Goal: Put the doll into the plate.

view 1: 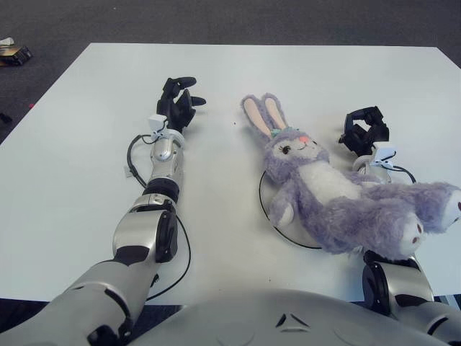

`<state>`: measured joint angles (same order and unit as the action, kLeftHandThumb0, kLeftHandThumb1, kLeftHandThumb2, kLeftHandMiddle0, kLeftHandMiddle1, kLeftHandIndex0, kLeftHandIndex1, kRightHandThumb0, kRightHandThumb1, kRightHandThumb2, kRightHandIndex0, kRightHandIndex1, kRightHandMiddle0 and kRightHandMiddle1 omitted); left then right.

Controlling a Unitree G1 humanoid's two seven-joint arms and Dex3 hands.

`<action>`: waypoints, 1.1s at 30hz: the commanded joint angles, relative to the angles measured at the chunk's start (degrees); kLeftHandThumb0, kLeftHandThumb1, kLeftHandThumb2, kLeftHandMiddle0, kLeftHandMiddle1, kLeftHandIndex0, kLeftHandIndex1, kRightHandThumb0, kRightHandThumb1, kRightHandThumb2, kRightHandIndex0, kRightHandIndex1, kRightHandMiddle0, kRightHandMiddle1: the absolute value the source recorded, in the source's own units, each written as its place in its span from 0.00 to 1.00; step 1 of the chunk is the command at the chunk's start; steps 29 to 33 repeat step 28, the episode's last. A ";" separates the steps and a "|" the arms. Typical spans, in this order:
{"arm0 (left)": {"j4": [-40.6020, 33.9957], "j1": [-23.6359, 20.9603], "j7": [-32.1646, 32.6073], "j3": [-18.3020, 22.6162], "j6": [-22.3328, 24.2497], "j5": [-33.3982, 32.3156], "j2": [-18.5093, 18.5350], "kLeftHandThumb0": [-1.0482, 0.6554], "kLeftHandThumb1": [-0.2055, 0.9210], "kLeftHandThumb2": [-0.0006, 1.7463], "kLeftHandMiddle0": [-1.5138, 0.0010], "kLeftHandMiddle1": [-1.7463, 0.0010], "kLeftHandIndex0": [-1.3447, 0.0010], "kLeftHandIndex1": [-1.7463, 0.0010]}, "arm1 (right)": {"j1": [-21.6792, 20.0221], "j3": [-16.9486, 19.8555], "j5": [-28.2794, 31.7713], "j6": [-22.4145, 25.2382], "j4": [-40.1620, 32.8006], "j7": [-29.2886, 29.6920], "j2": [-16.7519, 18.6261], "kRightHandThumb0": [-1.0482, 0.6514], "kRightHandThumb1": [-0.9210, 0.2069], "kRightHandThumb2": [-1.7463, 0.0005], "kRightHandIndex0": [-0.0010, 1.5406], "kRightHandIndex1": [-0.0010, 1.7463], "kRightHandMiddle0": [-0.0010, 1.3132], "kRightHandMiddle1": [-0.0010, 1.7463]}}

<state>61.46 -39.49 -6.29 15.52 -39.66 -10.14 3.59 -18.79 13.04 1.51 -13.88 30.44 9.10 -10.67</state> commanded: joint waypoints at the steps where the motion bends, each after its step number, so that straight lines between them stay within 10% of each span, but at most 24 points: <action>1: 1.87 2.66 -0.47 0.27 -0.33 -0.46 -1.43 0.41 1.00 0.27 0.56 0.00 0.82 0.02 | 4.21 0.22 0.45 2.05 3.95 -0.45 0.77 0.40 0.16 0.57 0.54 1.00 0.24 1.00; 33: 0.93 6.76 -1.56 0.51 -2.75 -0.92 -3.39 0.41 0.98 0.30 0.50 0.00 0.83 0.00 | 4.48 1.02 0.63 0.76 4.88 -1.80 0.16 0.39 0.18 0.55 0.54 1.00 0.25 1.00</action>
